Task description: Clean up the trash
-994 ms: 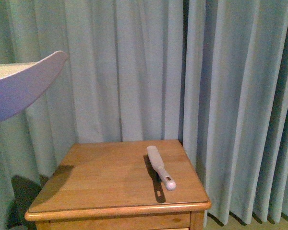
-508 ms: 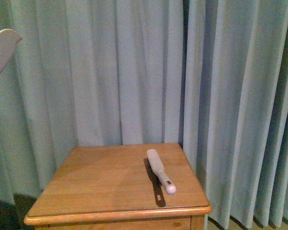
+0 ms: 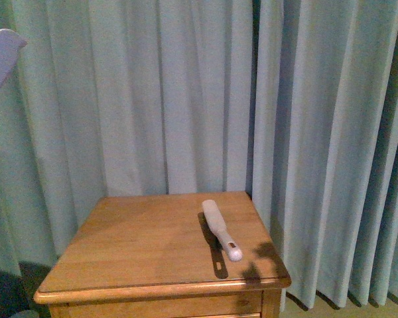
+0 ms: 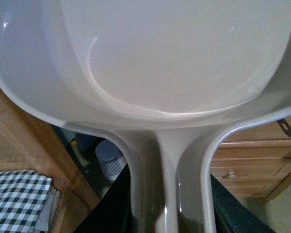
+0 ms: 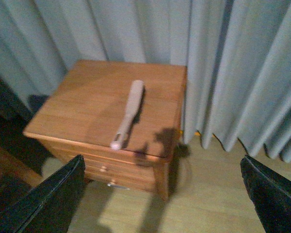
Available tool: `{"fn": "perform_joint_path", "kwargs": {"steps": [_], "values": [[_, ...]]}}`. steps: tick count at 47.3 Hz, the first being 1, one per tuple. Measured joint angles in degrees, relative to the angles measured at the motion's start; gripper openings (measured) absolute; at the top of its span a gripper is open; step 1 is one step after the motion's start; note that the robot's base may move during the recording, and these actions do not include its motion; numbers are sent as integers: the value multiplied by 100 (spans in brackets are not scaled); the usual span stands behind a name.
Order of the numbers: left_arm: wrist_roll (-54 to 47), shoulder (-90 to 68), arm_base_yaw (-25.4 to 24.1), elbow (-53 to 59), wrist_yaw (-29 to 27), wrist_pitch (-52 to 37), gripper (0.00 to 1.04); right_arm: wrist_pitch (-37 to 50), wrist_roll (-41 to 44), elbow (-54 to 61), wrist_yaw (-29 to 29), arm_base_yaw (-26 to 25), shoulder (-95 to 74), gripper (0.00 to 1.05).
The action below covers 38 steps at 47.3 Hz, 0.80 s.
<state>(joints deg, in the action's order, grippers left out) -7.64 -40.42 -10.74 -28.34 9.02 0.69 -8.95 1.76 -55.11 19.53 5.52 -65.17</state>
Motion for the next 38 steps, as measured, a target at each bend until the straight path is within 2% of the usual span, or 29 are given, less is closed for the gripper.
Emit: {"fn": "perform_joint_path", "kwargs": {"steps": [7, 14, 19, 26, 38], "values": [[2, 0, 0, 2, 0, 0, 26, -848, 295, -2422, -1158, 671, -2640, 97], [2, -2, 0, 2, 0, 0, 26, -1217, 225, -3626, -1768, 1180, -3934, 97], [2, 0, 0, 2, 0, 0, 26, -1296, 20, -4096, -1897, 1488, -4610, 97], [2, -2, 0, 2, 0, 0, 26, -1279, -693, -4658, -2177, 1980, -5821, 97], [2, -2, 0, 2, 0, 0, 26, -1137, -1405, -4913, -2621, 2061, -6760, 97]]}}
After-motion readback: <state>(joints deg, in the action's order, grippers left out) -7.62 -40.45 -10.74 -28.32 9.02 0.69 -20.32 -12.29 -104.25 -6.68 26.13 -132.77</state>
